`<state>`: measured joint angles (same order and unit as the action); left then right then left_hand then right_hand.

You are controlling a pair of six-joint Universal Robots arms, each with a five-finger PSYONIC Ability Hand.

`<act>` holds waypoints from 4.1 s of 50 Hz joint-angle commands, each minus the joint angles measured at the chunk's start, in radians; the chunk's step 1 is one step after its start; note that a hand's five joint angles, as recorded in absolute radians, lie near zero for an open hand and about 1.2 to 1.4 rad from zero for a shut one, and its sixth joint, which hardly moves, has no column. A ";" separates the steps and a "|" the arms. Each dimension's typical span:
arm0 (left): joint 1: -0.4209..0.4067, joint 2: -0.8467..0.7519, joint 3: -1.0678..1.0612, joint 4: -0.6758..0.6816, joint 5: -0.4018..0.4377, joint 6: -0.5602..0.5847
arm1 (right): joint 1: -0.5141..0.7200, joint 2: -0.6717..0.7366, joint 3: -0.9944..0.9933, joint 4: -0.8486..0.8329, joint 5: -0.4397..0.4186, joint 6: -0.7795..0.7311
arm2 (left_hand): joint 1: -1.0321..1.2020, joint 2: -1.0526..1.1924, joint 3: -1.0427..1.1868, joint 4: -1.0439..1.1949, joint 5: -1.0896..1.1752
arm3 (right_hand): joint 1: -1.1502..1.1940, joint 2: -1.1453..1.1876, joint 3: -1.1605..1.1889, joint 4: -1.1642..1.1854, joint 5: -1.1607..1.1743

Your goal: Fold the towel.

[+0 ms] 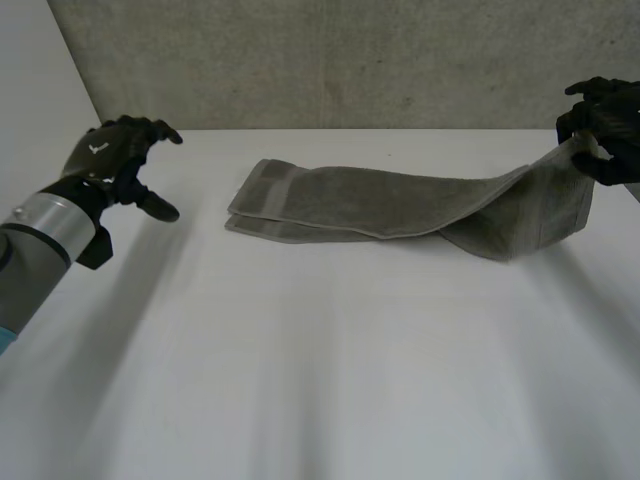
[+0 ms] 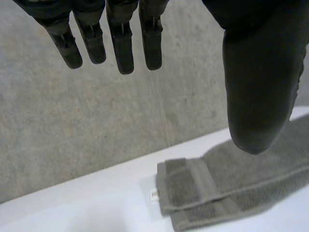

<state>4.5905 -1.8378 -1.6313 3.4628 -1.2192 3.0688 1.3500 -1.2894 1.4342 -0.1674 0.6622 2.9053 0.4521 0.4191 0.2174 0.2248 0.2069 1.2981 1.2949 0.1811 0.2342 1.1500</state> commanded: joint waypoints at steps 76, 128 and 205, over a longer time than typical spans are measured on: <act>-0.199 -0.096 -0.012 -0.048 -0.126 0.041 | 0.512 0.921 -0.928 0.157 0.590 0.273 | -0.106 -0.074 -0.043 -0.050 -0.036 | -0.713 -0.710 -0.007 -0.060 -0.740; -0.196 -0.197 0.033 -0.057 -0.125 0.131 | 0.227 0.107 -0.069 0.528 -0.070 -0.178 | -0.156 -0.123 -0.043 -0.050 -0.086 | -1.124 -1.120 -0.007 -0.060 -1.150; -0.225 -0.752 0.783 -0.390 -0.039 0.370 | 0.227 0.124 0.014 0.483 -0.021 -0.193 | 0.308 0.340 -0.043 -0.050 0.378 | -1.124 -1.120 -0.007 -0.060 -1.150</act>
<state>4.3698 -2.5831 -0.8582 3.0726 -1.2542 3.4380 1.5785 -1.1664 1.4480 0.3166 0.6412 2.7125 0.7121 0.7132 0.2174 0.2248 0.5336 0.2444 0.2506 0.1811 0.2342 0.0601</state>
